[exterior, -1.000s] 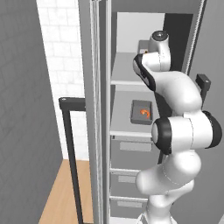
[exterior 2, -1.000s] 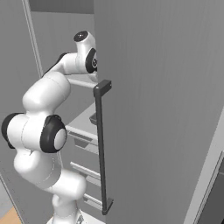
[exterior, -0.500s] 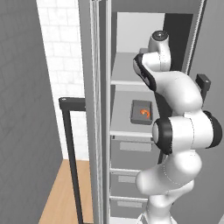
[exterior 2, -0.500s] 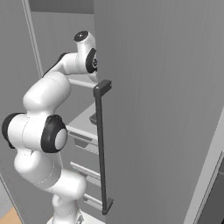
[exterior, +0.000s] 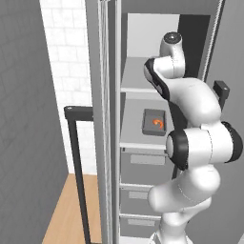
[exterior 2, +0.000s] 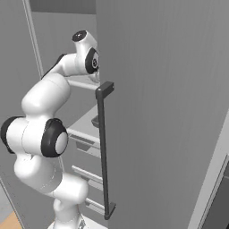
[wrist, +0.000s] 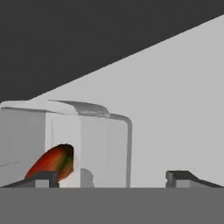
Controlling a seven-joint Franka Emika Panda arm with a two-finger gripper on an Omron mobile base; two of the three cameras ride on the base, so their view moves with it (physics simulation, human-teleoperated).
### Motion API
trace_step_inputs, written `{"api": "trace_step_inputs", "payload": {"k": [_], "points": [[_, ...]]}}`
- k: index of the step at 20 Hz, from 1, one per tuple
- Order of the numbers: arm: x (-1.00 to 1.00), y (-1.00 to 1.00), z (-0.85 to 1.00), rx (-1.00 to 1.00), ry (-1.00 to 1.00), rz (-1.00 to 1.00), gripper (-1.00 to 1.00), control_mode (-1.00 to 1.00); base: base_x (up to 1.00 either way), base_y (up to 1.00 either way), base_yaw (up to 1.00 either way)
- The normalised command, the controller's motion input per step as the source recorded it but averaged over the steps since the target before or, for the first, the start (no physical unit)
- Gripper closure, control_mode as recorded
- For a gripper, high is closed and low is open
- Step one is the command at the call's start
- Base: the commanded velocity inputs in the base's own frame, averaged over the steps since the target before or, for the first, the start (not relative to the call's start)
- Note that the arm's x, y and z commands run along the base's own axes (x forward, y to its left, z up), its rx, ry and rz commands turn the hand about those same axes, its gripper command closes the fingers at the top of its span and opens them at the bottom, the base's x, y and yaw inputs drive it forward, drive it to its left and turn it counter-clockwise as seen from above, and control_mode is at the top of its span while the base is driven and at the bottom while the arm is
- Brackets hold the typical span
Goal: Take the meat container that has the shrimp and place it on the second highest rack of the freezer. Then take the vegetable container that has the garlic and bell pepper and place it on the highest rack of the freezer.
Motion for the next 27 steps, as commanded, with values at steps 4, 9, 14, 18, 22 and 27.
{"api": "trace_step_inputs", "payload": {"k": [4,9,14,18,22,27], "points": [[-0.83,0.22,0.05,0.00,-0.18,-0.07,-1.00,-1.00,0.00,0.00,0.00],[-1.00,0.11,0.10,-0.01,-0.20,-0.01,-1.00,-1.00,0.00,0.00,0.00],[-1.00,0.17,0.30,0.00,-0.27,0.00,-1.00,-1.00,0.00,0.00,0.00],[-1.00,0.04,0.32,0.00,-0.15,0.01,-1.00,-1.00,0.00,0.00,0.00],[-1.00,0.13,0.24,-0.03,0.01,0.06,-1.00,-1.00,0.00,0.00,0.00],[-0.32,0.32,0.03,0.00,0.29,0.25,-1.00,-1.00,0.00,0.00,0.00]]}}
